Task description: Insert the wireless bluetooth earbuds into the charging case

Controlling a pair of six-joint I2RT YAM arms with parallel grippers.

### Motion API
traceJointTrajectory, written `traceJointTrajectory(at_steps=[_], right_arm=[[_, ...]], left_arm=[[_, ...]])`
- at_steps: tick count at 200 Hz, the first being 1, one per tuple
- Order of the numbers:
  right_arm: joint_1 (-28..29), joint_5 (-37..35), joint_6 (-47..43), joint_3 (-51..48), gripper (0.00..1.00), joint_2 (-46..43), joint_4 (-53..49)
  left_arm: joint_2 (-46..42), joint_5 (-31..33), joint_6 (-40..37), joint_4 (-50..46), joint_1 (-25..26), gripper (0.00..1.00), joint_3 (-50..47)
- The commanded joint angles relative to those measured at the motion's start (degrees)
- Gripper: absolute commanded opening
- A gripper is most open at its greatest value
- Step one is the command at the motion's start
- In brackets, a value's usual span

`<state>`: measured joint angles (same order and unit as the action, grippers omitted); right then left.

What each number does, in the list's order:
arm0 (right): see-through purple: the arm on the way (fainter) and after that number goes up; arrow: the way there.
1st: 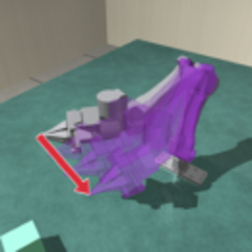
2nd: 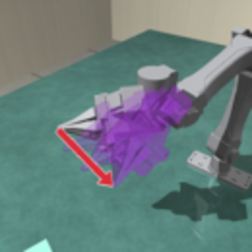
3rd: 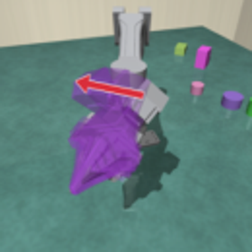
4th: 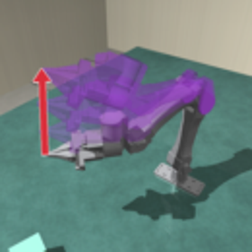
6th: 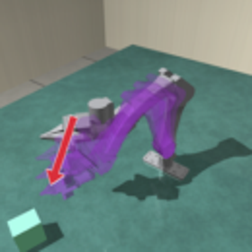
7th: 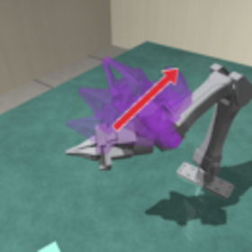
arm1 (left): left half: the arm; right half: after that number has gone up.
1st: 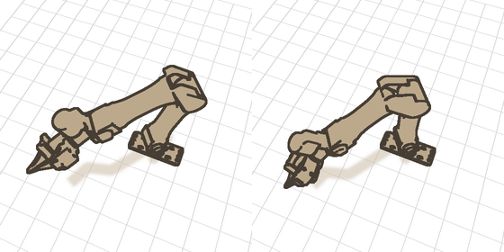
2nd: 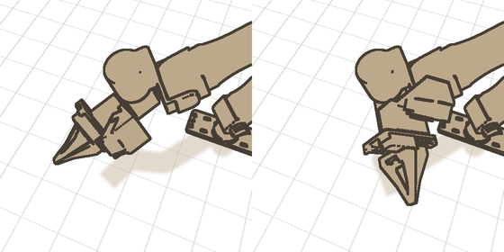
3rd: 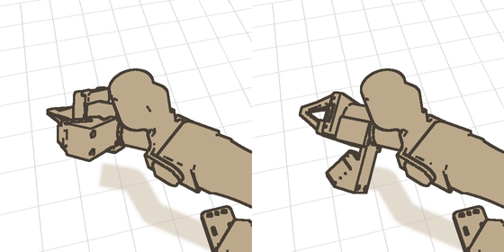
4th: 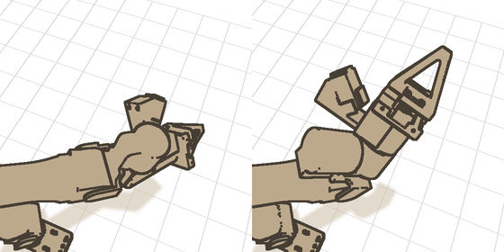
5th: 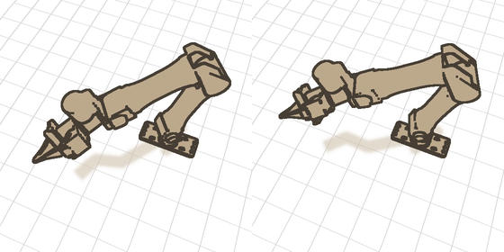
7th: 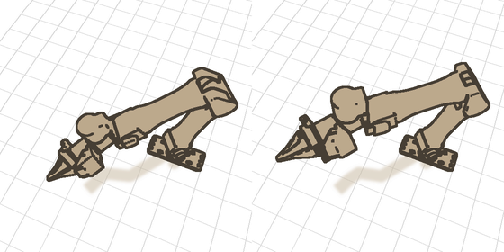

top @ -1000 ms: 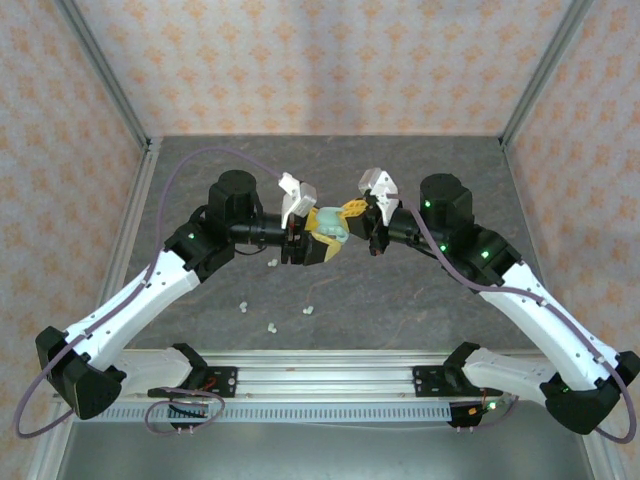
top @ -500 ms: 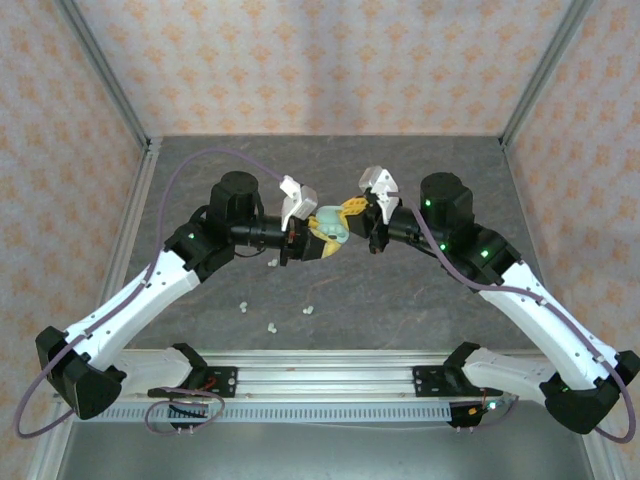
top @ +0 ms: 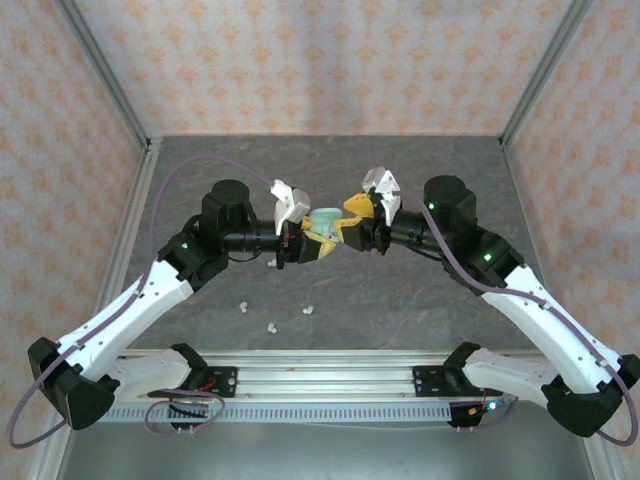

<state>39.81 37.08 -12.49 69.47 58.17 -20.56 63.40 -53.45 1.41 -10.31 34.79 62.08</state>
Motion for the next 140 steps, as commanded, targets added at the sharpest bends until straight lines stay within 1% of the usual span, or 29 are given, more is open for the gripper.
traceJointTrajectory(at_steps=[1, 21, 41, 61, 79, 96, 112, 140], right_arm=[[0.2, 1.7, 5.1, 0.6, 0.5, -1.7, 2.5], [0.2, -3.3, 11.0, 3.1, 0.51, -1.6, 1.1], [0.0, -13.4, 17.8, 6.1, 0.51, -1.1, -0.7], [-0.4, -23.8, 23.8, 8.6, 0.51, 0.5, -5.2], [-1.0, -28.6, 28.9, 10.3, 0.52, 3.8, -10.0], [-1.5, -29.5, 34.5, 11.4, 0.52, 8.5, -14.1], [-1.6, -27.5, 39.5, 11.1, 0.51, 13.7, -16.0], [-1.7, -20.0, 41.0, 8.0, 0.5, 21.8, -10.8]], left_arm=[[-0.6, 1.3, -0.4, -1.9, -0.2, 0.0, 1.2], [-1.0, 1.1, -0.4, -3.6, -1.1, 0.0, 1.1], [-2.0, 0.8, -0.9, -6.0, -2.1, 0.0, 0.6], [-4.1, 1.2, -0.4, -6.1, -2.9, 0.0, -1.5], [-6.4, 2.1, -0.1, -6.8, -3.4, 0.0, -3.2], [-8.5, 2.8, -0.4, -8.4, -4.0, 0.0, -4.2], [-10.3, 3.3, -0.9, -9.9, -4.4, 0.0, -5.0], [-12.8, 3.7, -1.1, -11.9, -4.5, 0.0, -6.0]])
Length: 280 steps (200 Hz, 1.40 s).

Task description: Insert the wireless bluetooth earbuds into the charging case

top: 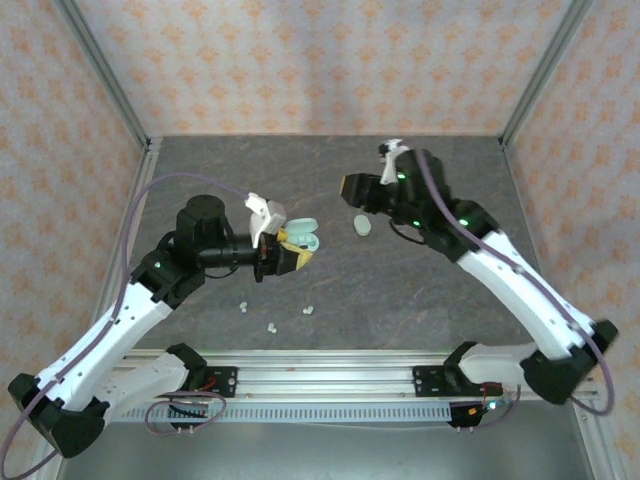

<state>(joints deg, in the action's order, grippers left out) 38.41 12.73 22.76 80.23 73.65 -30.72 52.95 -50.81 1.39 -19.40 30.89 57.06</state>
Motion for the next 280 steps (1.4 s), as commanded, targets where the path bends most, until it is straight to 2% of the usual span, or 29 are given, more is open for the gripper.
traceJointTrajectory(at_steps=[1, 28, 59, 79, 110, 143, 280], right_arm=[[-0.3, 4.6, 5.7, -2.9, 0.5, 6.6, -0.3], [-0.2, 10.3, 4.1, -0.9, 0.48, 17.4, 4.3], [0.6, 14.5, 5.5, 13.5, 0.39, 35.6, -5.3], [3.2, 13.9, 10.7, 18.1, 0.35, 42.3, -7.9], [7.4, 10.9, 19.9, 16.8, 0.33, 45.5, -3.6], [10.1, 9.7, 25.3, 17.6, 0.33, 48.0, -0.9], [12.1, 8.1, 29.4, 19.1, 0.31, 53.0, 0.0]], left_arm=[[-2.4, 1.1, -1.2, -2.8, -0.6, 0.0, -1.0], [-4.0, 2.0, -1.6, -6.3, -0.6, 0.0, -0.1], [-6.4, 3.7, -1.1, -7.8, -0.6, 0.0, 0.2], [-7.7, 5.1, -1.0, -8.5, -0.6, 0.0, -0.3], [-8.8, 5.7, -1.4, -10.1, -0.7, 0.0, 0.3], [-8.6, 5.6, -2.6, -10.9, -0.7, 0.0, 1.0], [-9.5, 5.8, -3.4, -11.0, -0.7, 0.0, -0.4]])
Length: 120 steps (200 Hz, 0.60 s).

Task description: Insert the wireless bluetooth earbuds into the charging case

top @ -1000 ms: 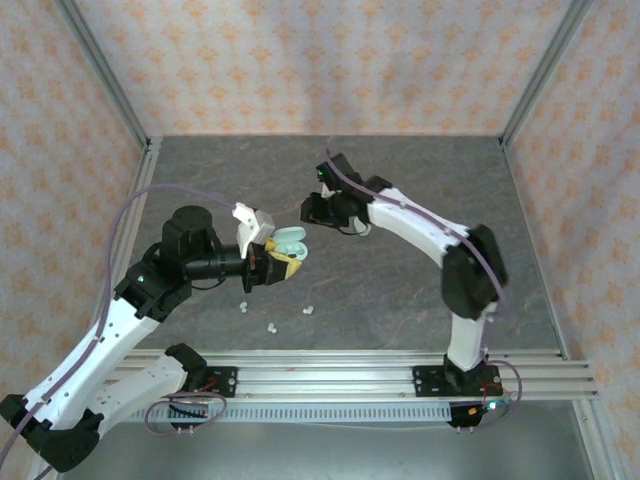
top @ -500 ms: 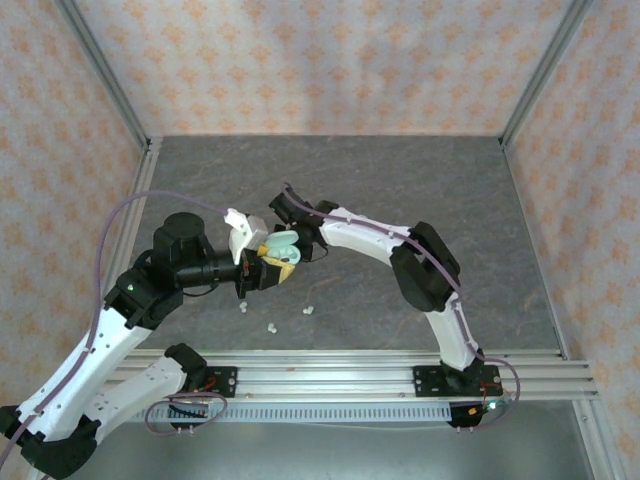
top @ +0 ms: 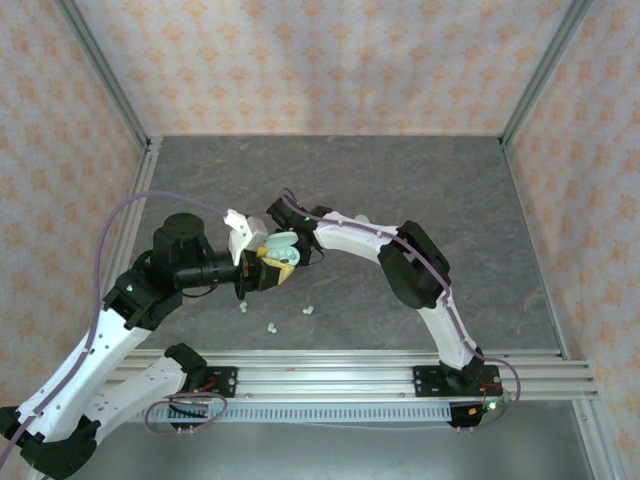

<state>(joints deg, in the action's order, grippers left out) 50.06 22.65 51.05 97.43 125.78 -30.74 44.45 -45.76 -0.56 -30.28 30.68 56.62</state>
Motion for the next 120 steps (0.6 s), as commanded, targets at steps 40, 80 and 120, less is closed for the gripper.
traceJointTrajectory(at_steps=[40, 80, 120], right_arm=[[0.6, -0.6, 1.7, 2.6, 0.31, 2.3, 1.1], [0.8, -0.4, 1.5, 4.2, 0.3, 3.5, 0.4], [1.3, 0.3, 2.0, 4.9, 0.29, 4.2, 0.7]], left_arm=[[-0.8, 0.7, -1.7, 0.0, -0.5, 0.0, 0.1], [-0.6, 0.7, -2.0, -0.3, -0.5, 0.0, 0.1], [-0.7, 0.8, -2.4, -0.9, -0.5, 0.0, 0.2]])
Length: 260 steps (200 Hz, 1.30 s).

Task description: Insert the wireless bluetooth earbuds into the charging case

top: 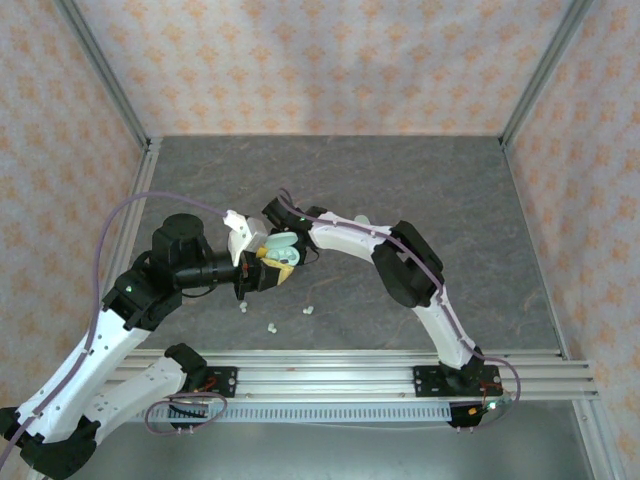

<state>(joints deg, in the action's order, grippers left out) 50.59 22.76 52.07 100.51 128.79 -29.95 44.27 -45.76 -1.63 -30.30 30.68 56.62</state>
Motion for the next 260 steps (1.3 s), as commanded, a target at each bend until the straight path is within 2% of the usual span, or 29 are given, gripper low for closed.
traceJointTrajectory(at_steps=[1, 99, 131, 165, 212, 260], right_arm=[[0.7, 0.2, 1.0, 1.8, 0.29, 1.2, -0.1], [1.1, 0.4, 1.4, 2.3, 0.27, 2.6, 0.0], [1.0, 1.1, 1.4, 2.5, 0.23, 3.4, 0.6], [1.1, 0.2, -0.1, 2.5, 0.14, 2.4, -0.2], [0.3, -1.9, -2.4, 0.0, 0.11, -2.2, -1.2], [-3.2, -4.8, -6.4, -7.9, 0.09, -13.3, -3.6]], left_arm=[[-0.5, 0.8, -1.3, -0.8, -0.4, 0.0, 0.2], [-1.0, 0.8, -1.6, -1.3, -0.5, 0.0, 0.0], [-1.5, 1.2, -1.8, -1.9, -0.5, 0.0, -0.1], [-2.7, 2.4, -1.8, -2.6, -0.5, 0.0, -0.4], [-3.7, 2.8, -2.0, -2.8, -0.4, 0.0, -0.9], [-3.2, 1.3, -2.1, 0.1, -0.4, 0.0, -2.2]])
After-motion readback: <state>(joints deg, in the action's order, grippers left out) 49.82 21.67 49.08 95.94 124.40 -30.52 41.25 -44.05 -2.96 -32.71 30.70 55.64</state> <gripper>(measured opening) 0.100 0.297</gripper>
